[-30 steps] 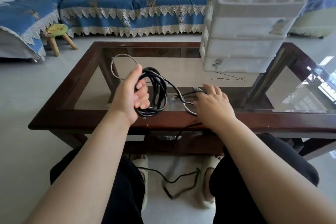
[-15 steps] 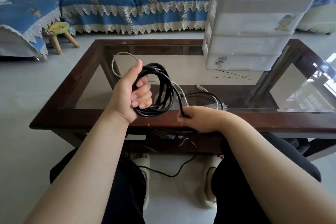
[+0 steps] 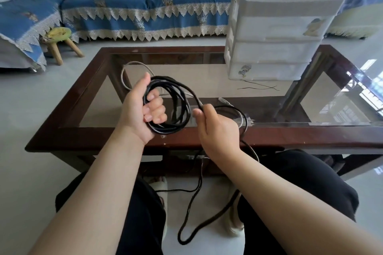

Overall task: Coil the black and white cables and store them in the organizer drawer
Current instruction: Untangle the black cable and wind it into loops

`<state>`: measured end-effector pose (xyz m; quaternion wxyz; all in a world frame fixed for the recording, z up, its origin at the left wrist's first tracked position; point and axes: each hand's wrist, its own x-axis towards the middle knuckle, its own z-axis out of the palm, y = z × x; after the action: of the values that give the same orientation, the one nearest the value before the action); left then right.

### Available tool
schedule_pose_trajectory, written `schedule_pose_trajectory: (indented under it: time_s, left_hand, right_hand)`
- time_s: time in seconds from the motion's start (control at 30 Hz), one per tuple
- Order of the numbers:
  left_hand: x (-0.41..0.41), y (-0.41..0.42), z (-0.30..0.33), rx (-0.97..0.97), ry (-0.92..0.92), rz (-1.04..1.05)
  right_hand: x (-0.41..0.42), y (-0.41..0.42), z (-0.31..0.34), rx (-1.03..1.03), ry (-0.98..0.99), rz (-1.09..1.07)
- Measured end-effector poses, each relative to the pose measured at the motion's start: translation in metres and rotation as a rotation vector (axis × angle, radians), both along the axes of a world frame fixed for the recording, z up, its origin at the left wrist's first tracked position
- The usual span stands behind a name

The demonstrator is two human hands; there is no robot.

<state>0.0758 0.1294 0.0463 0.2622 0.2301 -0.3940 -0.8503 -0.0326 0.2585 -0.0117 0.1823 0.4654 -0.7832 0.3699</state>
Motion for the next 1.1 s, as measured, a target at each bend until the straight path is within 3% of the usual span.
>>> schedule_pose_trajectory:
  time_s: [0.07, 0.17, 0.2, 0.53, 0.93, 1.1]
  left_hand:
    - [-0.003, 0.006, -0.001, -0.023, -0.034, -0.034]
    - [-0.003, 0.009, 0.000, -0.104, -0.076, -0.069]
    - [-0.002, 0.010, 0.000, -0.128, -0.088, -0.087]
    - [0.005, 0.011, 0.004, -0.140, -0.158, -0.222]
    - [-0.004, 0.012, 0.005, 0.004, -0.080, -0.012]
    - [-0.008, 0.007, 0.002, 0.134, 0.027, 0.187]
  right_hand:
    - [-0.005, 0.000, 0.002, 0.019, -0.194, -0.018]
    - [-0.015, -0.005, 0.004, 0.002, -0.687, 0.041]
    - [-0.017, -0.004, 0.006, -0.015, -0.733, 0.041]
    - [-0.017, -0.005, 0.009, -0.105, -0.777, 0.006]
    - [0.015, -0.008, -0.008, -0.042, -0.857, 0.106]
    - [0.016, -0.005, -0.009, 0.263, -0.746, 0.088]
